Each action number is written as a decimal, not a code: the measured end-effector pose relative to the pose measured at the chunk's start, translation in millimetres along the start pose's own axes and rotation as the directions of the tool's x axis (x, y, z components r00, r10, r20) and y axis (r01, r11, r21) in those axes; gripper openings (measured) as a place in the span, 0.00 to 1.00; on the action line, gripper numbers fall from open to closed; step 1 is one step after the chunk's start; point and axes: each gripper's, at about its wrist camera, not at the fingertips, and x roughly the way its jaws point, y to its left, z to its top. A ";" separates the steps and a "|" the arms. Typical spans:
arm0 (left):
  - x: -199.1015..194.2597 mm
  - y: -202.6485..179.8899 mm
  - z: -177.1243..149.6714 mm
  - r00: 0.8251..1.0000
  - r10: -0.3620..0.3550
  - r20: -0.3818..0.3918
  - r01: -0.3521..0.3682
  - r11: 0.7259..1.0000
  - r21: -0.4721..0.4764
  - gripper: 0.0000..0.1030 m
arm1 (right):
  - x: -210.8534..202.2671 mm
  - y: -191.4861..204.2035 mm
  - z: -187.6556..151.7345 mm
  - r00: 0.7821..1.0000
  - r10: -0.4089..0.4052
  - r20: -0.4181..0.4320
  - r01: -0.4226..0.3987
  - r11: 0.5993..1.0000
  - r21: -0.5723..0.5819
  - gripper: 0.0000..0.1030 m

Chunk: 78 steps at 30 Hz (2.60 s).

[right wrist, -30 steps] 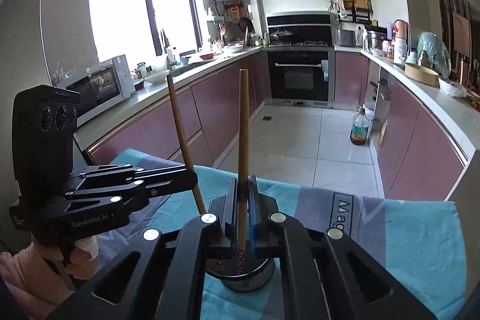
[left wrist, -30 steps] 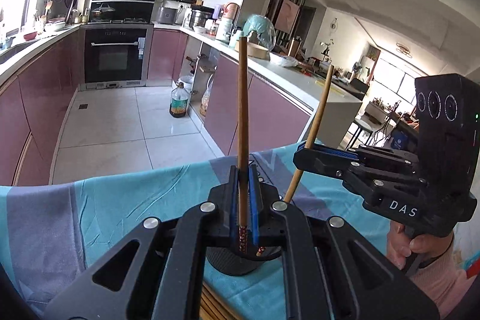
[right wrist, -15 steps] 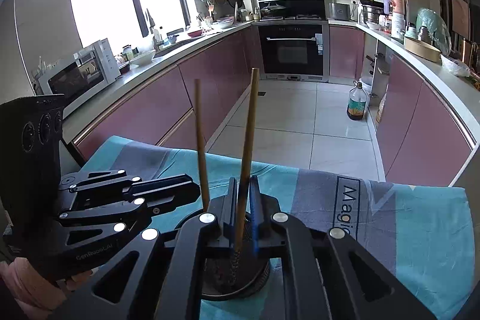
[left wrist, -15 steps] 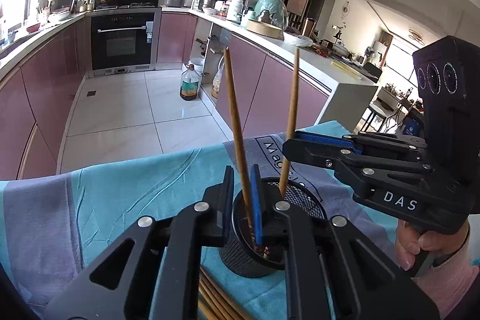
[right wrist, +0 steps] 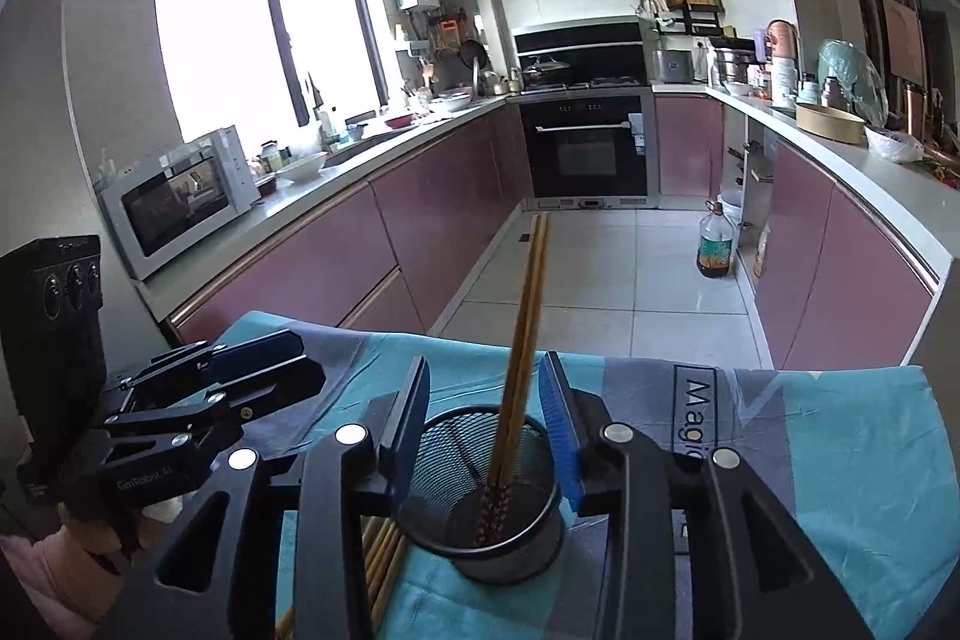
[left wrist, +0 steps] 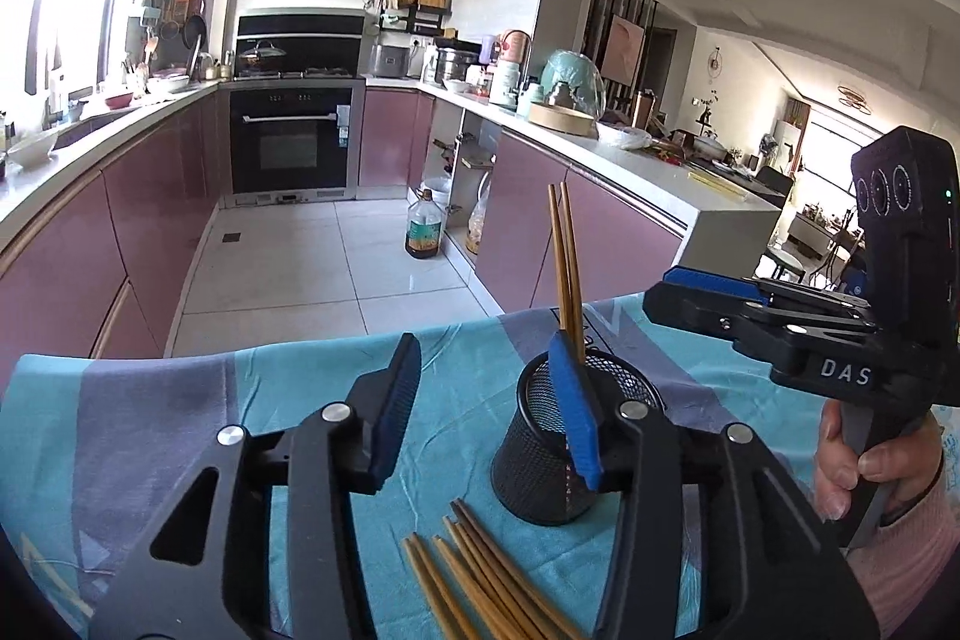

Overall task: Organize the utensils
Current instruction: 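Lower the right tool's chopstick into the cup and open while the left tool releases its own, then move both open tools back to the chopsticks on the cloth, then close the right tool on a chopstick while the left tool grasps another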

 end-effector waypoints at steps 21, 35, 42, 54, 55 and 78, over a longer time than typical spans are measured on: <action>-22.9 34.1 -150.5 0.943 0.041 -0.329 -0.042 0.999 0.005 0.50 | 48.5 50.6 -118.0 0.936 0.066 -0.346 -0.069 0.998 0.003 0.31; -11.8 22.5 -160.8 0.923 0.038 -0.382 -0.036 0.999 0.013 0.36 | 53.8 59.5 -127.9 0.937 0.009 -0.349 -0.025 0.999 -0.043 0.28; -7.6 21.6 -163.7 0.921 0.044 -0.388 -0.039 0.999 0.023 0.31 | 56.7 61.2 -128.2 0.938 -0.013 -0.348 -0.008 0.998 -0.060 0.28; -2.2 25.6 -165.4 0.910 0.038 -0.414 -0.026 0.999 0.033 0.20 | 60.9 66.3 -127.9 0.930 -0.074 -0.361 0.033 0.992 -0.118 0.22; -0.3 25.2 -165.0 0.910 0.040 -0.413 -0.028 0.999 0.036 0.20 | 62.4 66.1 -127.2 0.930 -0.075 -0.360 0.035 0.993 -0.117 0.22; 11.1 26.1 -164.1 0.908 0.077 -0.412 -0.076 0.997 0.020 0.10 | 65.3 57.6 -120.4 0.941 -0.006 -0.339 -0.005 1.000 -0.031 0.05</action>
